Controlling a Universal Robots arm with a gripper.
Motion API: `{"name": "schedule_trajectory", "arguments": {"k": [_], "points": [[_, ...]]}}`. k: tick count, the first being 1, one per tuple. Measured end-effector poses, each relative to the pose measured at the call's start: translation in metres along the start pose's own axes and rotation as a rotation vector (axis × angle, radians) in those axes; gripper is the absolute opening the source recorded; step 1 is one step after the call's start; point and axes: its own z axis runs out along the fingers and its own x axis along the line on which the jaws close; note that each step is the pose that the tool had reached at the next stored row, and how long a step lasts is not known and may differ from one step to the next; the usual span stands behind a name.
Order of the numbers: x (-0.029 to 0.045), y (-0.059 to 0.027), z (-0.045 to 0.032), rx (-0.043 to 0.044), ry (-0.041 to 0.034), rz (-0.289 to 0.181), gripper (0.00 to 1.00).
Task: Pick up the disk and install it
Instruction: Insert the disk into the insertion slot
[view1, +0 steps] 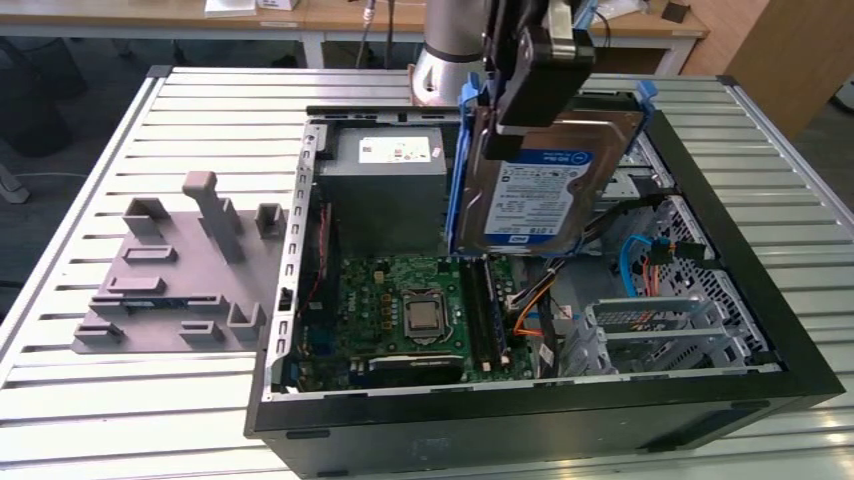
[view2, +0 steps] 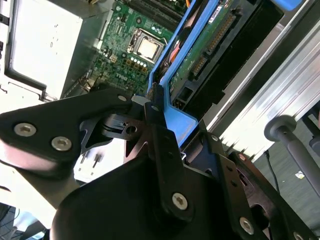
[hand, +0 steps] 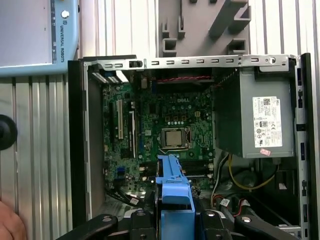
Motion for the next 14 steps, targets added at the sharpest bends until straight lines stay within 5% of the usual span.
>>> {"name": "schedule_trajectory", "arguments": {"k": [14], "points": [[0.0053, -0.0115, 0.0007, -0.0001, 0.0001, 0.0, 0.36]]}}
